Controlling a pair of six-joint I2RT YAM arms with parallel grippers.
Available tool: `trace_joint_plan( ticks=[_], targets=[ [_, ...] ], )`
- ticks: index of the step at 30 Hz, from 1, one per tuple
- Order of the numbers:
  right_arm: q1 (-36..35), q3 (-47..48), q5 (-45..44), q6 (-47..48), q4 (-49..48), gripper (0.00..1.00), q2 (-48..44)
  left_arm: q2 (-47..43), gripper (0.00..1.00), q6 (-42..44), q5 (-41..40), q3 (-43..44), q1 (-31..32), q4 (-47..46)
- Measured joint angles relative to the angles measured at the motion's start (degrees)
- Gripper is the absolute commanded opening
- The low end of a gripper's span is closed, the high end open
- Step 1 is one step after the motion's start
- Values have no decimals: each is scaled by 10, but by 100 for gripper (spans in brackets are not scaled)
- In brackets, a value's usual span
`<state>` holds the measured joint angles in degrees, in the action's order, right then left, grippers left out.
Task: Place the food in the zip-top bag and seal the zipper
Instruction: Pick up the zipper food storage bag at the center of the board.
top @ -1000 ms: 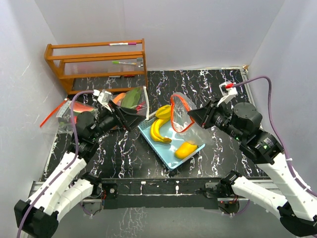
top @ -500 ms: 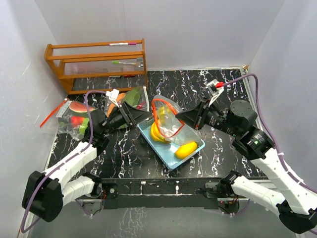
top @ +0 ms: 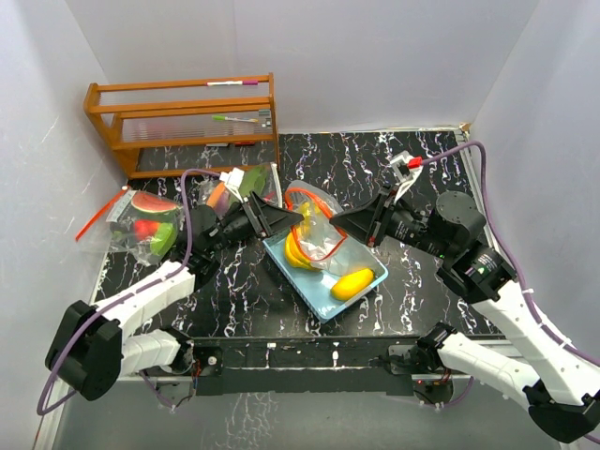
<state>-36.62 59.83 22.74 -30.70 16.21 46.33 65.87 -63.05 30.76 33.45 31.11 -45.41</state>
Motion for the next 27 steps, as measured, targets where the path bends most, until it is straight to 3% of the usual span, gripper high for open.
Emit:
trace_joint_plan(
  ticks=[4, 8, 14, 20, 27],
  targets=[
    [0, -3, 4, -2, -2, 8, -3, 6, 43, 1, -16, 5, 17, -3],
    [0, -10, 8, -6, -3, 8, -10, 23, 0, 2, -23, 21, 27, -9],
    [0, -14, -19, -7, 16, 8, -28, 37, 0, 39, -26, 64, 31, 52],
    [0, 10, -130, 15, 130, 8, -38, -62, 0, 207, -127, 167, 32, 334],
    [0, -2, -111, 17, 158, 60, -43, -137, 0, 364, -234, 286, 32, 534]
  ],
)
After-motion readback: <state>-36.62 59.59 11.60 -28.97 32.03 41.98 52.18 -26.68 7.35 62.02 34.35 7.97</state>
